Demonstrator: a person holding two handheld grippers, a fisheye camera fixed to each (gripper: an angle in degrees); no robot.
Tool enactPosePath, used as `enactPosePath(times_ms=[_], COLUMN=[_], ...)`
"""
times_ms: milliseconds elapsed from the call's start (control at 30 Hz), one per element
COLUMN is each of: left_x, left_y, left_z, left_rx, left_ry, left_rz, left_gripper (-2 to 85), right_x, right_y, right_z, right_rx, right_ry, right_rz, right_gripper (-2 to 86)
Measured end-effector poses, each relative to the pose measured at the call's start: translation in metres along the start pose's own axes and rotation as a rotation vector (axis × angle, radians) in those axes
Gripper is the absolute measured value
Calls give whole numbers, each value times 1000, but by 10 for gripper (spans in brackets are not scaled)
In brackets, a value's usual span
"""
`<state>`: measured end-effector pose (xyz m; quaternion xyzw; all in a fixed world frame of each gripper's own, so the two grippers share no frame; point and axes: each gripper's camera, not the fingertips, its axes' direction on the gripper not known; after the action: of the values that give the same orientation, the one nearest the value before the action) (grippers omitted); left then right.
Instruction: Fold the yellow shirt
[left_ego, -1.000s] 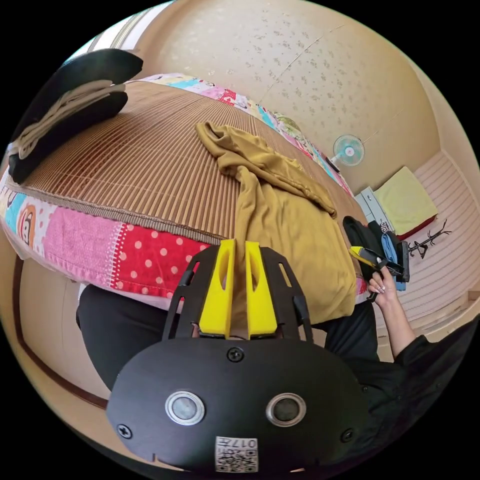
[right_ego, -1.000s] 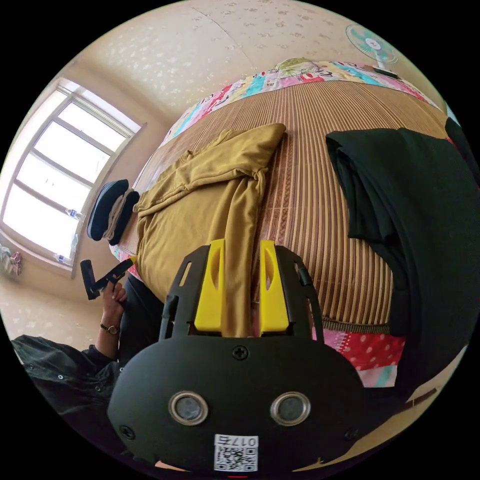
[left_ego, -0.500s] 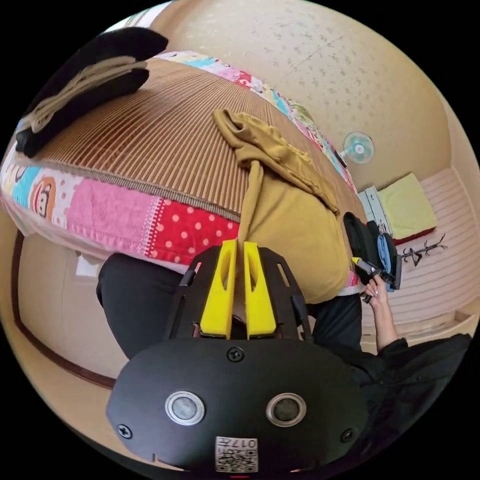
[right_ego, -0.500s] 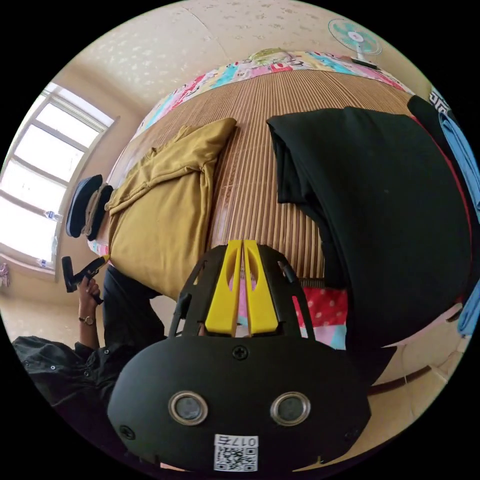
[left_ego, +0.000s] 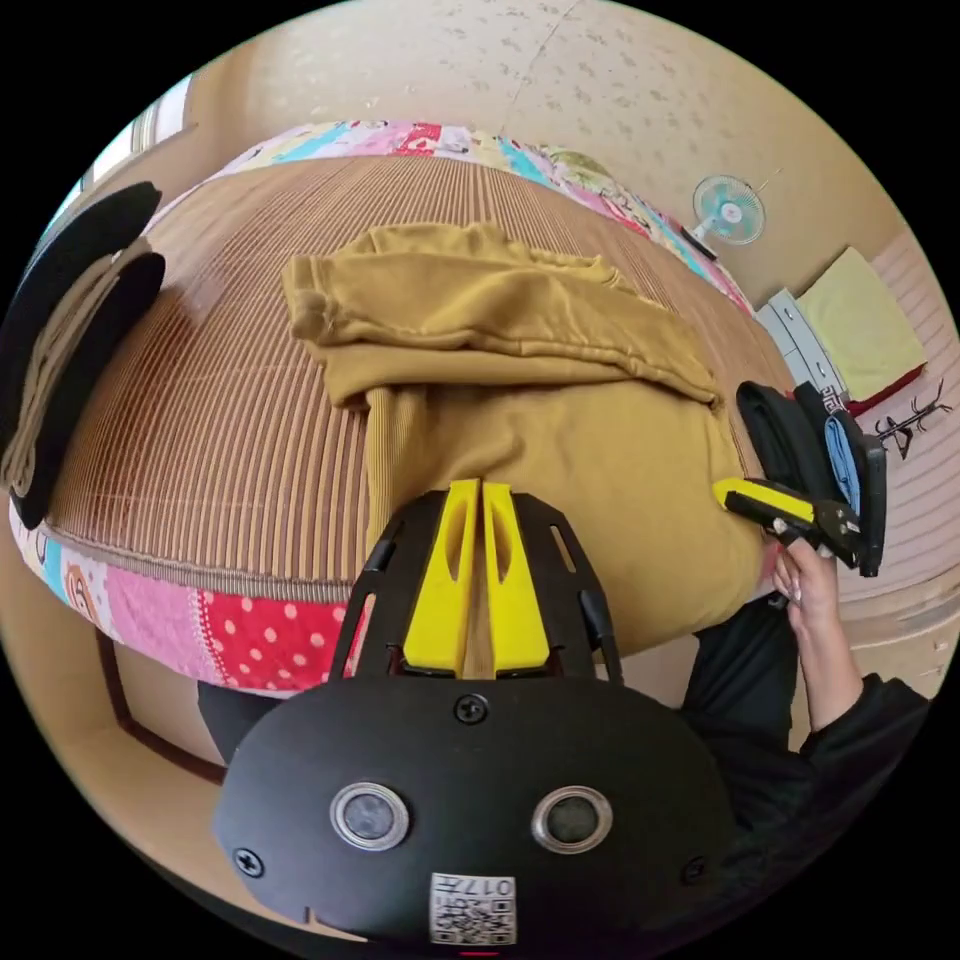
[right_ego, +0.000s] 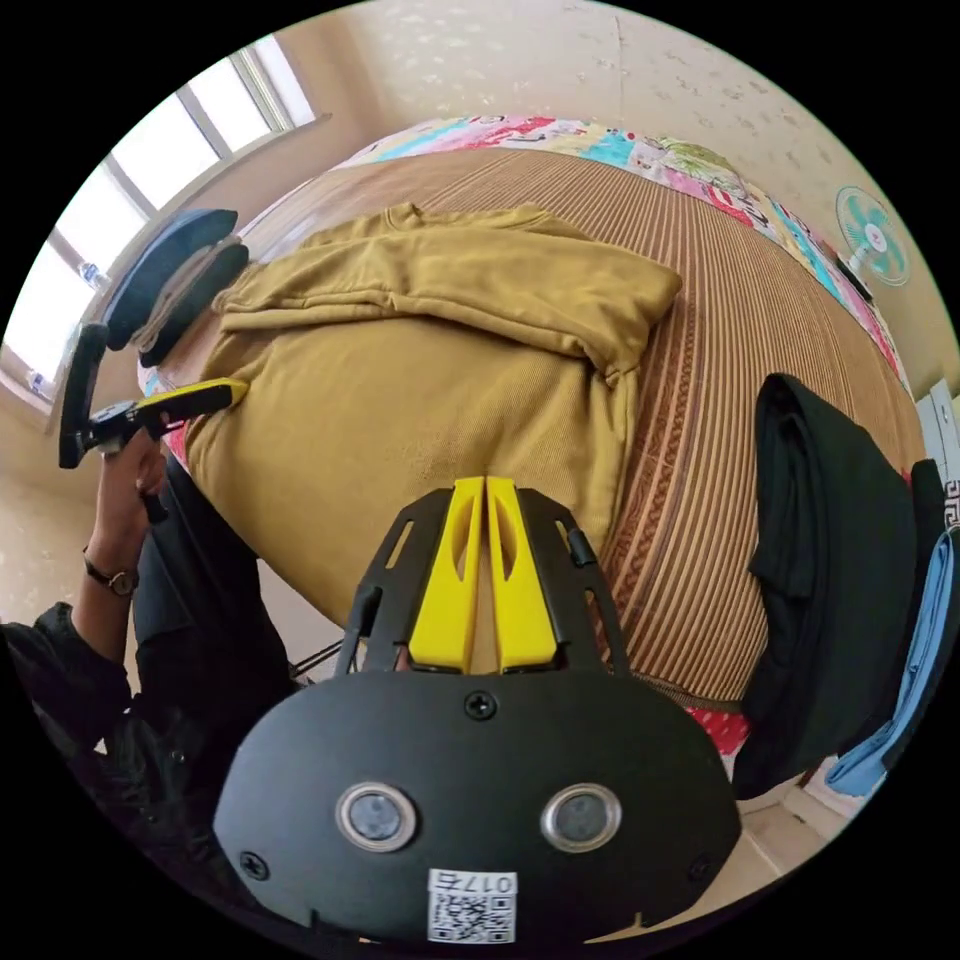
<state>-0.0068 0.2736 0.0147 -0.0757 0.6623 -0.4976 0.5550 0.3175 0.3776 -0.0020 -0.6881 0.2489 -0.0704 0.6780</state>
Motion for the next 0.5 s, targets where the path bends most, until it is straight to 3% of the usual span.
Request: enactPosePath(times_ms=[200,500], left_x=[58,47], left_y=[-42,-141], left_z=[51,111], left_rx=[10,37], left_ry=[-203,-86], left_rz=[126,45], left_gripper=[-10,-10], right_x=[-35,3], right_y=[-29,-84], right_z=[42,83], right_rx=[13,99], right_ry=[259,226], right_rz=[-54,66], right_gripper=[4,4])
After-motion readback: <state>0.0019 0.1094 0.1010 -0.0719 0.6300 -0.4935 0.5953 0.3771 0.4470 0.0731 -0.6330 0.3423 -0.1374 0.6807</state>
